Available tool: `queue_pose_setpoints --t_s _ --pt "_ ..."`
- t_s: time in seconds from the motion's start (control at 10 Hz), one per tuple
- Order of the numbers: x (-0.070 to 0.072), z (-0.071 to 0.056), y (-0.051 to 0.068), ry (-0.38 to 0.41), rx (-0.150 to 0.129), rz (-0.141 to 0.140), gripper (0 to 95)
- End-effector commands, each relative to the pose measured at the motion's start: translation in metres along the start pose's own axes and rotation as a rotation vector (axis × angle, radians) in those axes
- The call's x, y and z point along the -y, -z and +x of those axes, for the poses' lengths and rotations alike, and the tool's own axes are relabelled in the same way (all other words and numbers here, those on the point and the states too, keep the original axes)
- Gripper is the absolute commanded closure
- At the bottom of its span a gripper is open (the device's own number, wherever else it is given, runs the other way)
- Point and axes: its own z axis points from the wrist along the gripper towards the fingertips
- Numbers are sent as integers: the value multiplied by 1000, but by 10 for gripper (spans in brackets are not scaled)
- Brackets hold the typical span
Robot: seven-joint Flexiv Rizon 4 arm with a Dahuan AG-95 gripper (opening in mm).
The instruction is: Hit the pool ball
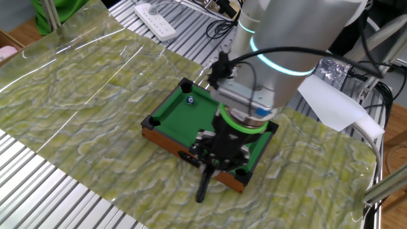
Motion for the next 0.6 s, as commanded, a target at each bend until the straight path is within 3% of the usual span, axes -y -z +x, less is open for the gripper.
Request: queue_pose_setpoints --t_s 0.1,0.6 --pt "10 -1 -1 0 -3 0 950" --pt "36 -3 -5 -3 -2 11 950"
